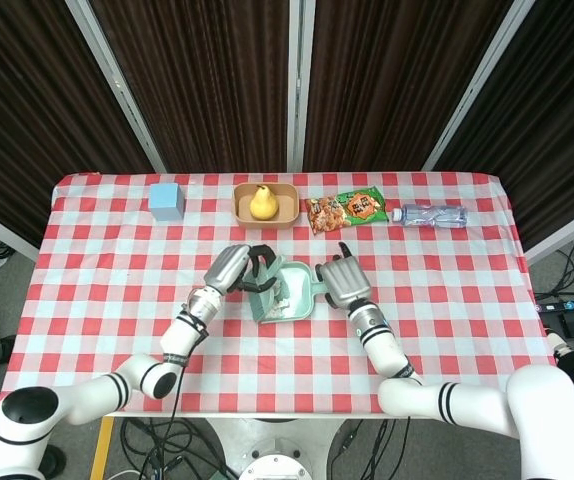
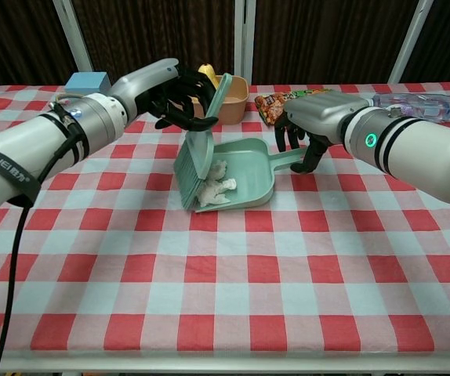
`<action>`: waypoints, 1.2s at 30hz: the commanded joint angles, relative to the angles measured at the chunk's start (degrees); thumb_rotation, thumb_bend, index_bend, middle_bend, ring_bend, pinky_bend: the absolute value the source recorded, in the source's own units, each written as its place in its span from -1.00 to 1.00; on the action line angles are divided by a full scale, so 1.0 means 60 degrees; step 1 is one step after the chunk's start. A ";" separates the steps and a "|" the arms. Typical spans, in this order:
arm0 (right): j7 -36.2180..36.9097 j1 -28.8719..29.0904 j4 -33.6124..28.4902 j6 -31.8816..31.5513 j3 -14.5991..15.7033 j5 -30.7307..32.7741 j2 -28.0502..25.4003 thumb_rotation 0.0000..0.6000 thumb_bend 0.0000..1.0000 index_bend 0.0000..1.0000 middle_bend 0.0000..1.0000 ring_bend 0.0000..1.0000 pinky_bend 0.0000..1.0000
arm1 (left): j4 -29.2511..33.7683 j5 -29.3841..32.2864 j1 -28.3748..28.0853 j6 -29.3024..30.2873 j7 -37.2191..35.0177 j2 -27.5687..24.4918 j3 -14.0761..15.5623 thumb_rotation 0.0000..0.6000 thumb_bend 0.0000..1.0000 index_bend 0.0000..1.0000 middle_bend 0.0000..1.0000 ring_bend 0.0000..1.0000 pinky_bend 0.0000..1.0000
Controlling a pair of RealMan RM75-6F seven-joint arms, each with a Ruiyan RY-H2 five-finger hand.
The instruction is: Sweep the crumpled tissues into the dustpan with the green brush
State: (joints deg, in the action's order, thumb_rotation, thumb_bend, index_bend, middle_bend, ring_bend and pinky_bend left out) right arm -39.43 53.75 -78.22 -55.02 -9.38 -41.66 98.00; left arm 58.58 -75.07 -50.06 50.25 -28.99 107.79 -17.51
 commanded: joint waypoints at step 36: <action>0.2186 -0.0494 0.0090 0.1280 -0.0098 -0.0926 -0.0737 1.00 -0.94 -0.72 -0.54 -0.97 -1.00 | 0.1289 -0.0599 0.0170 0.0335 -0.1490 -0.1223 0.0405 1.00 0.03 0.03 0.09 0.18 0.71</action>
State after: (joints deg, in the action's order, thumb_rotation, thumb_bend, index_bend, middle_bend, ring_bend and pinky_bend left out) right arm -26.37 50.94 -77.12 -46.91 -9.93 -47.00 94.01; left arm 64.85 -78.15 -50.00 51.41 -39.30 102.14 -15.85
